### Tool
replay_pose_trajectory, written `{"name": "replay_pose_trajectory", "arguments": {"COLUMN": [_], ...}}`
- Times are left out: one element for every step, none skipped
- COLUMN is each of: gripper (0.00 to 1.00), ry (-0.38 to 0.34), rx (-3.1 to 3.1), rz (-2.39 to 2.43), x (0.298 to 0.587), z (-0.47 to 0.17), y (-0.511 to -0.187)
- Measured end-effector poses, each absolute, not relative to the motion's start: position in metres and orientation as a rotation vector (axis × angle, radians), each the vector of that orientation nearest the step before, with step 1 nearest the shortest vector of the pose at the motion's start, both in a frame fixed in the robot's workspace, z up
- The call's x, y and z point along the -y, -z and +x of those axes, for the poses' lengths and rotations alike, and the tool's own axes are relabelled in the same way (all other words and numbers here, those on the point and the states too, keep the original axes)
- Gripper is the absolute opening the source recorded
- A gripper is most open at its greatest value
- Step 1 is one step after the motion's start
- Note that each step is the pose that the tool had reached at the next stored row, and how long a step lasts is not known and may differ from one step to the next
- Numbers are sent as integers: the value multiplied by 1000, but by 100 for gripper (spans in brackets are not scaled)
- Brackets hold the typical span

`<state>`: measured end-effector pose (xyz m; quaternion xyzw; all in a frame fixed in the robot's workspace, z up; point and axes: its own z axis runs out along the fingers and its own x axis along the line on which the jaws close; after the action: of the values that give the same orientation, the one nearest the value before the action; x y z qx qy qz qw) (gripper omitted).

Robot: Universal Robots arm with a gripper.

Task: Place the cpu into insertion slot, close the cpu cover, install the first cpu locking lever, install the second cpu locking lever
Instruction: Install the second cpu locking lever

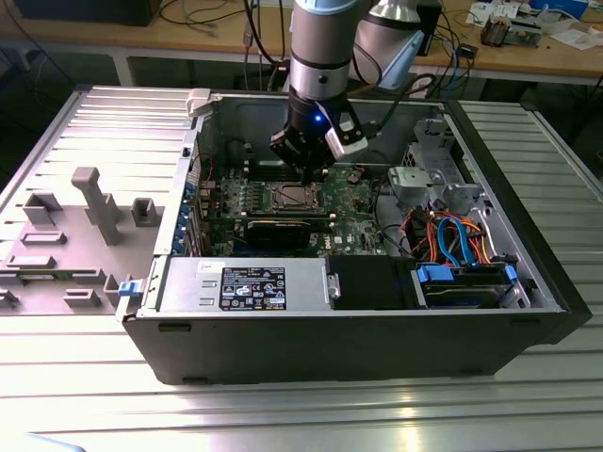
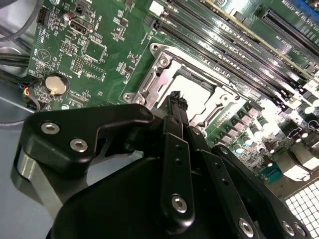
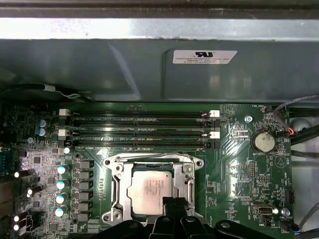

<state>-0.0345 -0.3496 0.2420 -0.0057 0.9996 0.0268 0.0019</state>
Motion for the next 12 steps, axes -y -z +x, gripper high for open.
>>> {"name": "replay_pose_trajectory", "arguments": {"gripper": [11,11,11,11,11,11,11,11,11,11,11,11], "ry": [-82,-80,-79,-79,-79,-78,-78,-78,-78,-78,-78,-78], "rx": [-3137,-3137,-3137,-3137,-3137,-3137,-3137,-3137,-3137,-3137,-3137,-3137], "rz": [-18,-18,-18,-18,-18,-18,-18,-18,-18,-18,-18,-18], "x": [350,350,350,350,350,350,351,351,352,353,354,354], "z": [-34,-34,-34,-34,-34,-35,-35,-35,-35,-35,-35,-35], "y": [-243,-244,-245,-246,-246,-246,-246,-246,-246,-246,-246,-246]}}
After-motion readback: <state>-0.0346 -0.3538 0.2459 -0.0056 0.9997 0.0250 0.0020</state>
